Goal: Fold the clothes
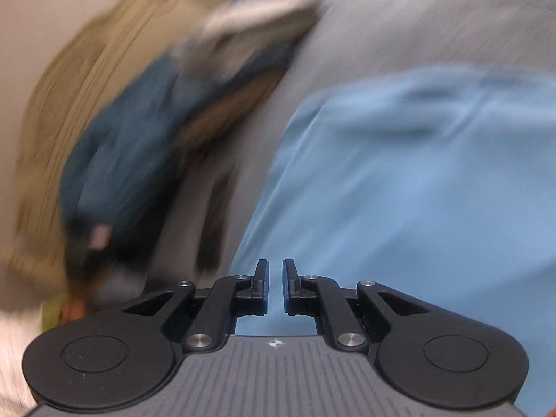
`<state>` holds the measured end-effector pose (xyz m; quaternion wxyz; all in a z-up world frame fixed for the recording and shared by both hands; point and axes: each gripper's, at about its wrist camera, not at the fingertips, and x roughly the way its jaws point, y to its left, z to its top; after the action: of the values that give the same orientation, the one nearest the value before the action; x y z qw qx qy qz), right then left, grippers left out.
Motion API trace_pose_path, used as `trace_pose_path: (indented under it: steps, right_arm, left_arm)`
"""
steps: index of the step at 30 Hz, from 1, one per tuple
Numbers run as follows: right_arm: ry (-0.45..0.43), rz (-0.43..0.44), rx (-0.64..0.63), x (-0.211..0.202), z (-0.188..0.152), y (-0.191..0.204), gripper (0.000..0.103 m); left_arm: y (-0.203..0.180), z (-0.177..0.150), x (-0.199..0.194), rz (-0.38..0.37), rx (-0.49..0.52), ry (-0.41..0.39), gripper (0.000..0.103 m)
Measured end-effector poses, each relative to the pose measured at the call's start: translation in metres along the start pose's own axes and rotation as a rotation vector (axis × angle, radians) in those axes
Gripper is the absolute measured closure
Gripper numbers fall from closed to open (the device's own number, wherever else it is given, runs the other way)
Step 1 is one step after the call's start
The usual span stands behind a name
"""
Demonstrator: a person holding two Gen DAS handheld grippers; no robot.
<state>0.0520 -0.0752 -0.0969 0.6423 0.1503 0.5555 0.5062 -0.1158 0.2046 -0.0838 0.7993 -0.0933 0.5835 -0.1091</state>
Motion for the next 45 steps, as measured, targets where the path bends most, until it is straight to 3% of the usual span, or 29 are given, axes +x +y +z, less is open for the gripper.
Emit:
trace_pose_path:
  steps: [4, 7, 11, 15, 17, 19, 22, 23, 25, 27, 28, 32, 34, 37, 40, 43, 45]
  right_arm:
    - [0.153, -0.01, -0.037, 0.04, -0.036, 0.015, 0.094]
    - [0.154, -0.029, -0.074, 0.043, -0.043, 0.025, 0.094]
    - [0.086, -0.045, -0.149, 0.04, -0.04, 0.038, 0.094]
    - [0.102, -0.16, -0.291, 0.046, -0.06, 0.04, 0.094]
    - [0.1, -0.104, -0.258, 0.041, -0.08, 0.036, 0.094]
    - [0.138, -0.029, -0.198, 0.029, -0.097, 0.03, 0.094]
    - [0.01, -0.074, -0.203, -0.01, -0.107, 0.027, 0.094]
    - [-0.061, -0.089, -0.148, -0.028, -0.107, 0.018, 0.094]
    - [-0.123, -0.171, -0.059, -0.06, -0.122, -0.008, 0.094]
    - [-0.185, -0.253, 0.031, -0.092, -0.136, -0.034, 0.095]
    - [-0.174, -0.273, 0.057, -0.104, -0.152, -0.043, 0.099]
    - [-0.217, -0.278, 0.178, -0.161, -0.195, -0.052, 0.096]
    - [-0.323, -0.246, 0.216, -0.185, -0.195, -0.054, 0.096]
    - [-0.408, -0.334, 0.173, -0.201, -0.186, -0.058, 0.096]
    - [-0.271, -0.543, 0.116, -0.194, -0.195, -0.07, 0.099]
    - [-0.238, -0.581, 0.135, -0.212, -0.219, -0.064, 0.098]
    - [-0.272, -0.591, 0.112, -0.222, -0.22, -0.05, 0.097]
  left_arm:
    - [0.008, -0.012, -0.008, -0.004, 0.037, -0.005, 0.09]
    - [0.009, -0.016, -0.019, -0.062, 0.049, -0.061, 0.089]
    - [0.007, -0.012, -0.021, -0.061, 0.095, -0.104, 0.089]
    - [0.0, -0.002, -0.03, -0.104, 0.118, -0.171, 0.089]
    - [-0.009, 0.004, -0.027, -0.129, 0.136, -0.178, 0.089]
    - [-0.022, 0.009, -0.013, -0.15, 0.163, -0.158, 0.089]
    - [-0.043, 0.018, 0.006, -0.182, 0.204, -0.129, 0.089]
    - [-0.05, 0.021, 0.013, -0.192, 0.218, -0.119, 0.089]
    - [-0.064, 0.027, 0.026, -0.213, 0.245, -0.099, 0.089]
    - [-0.07, 0.029, 0.034, -0.22, 0.256, -0.087, 0.089]
    - [-0.068, 0.028, 0.031, -0.219, 0.246, -0.081, 0.089]
    - [-0.068, 0.031, 0.021, -0.214, 0.235, -0.062, 0.089]
    - [-0.074, 0.037, 0.02, -0.218, 0.252, -0.054, 0.088]
    - [-0.087, 0.047, 0.025, -0.226, 0.283, -0.043, 0.087]
    - [-0.092, 0.051, 0.027, -0.23, 0.285, -0.043, 0.087]
    - [-0.097, 0.055, 0.029, -0.234, 0.288, -0.043, 0.087]
    - [-0.1, 0.058, 0.03, -0.236, 0.289, -0.043, 0.086]
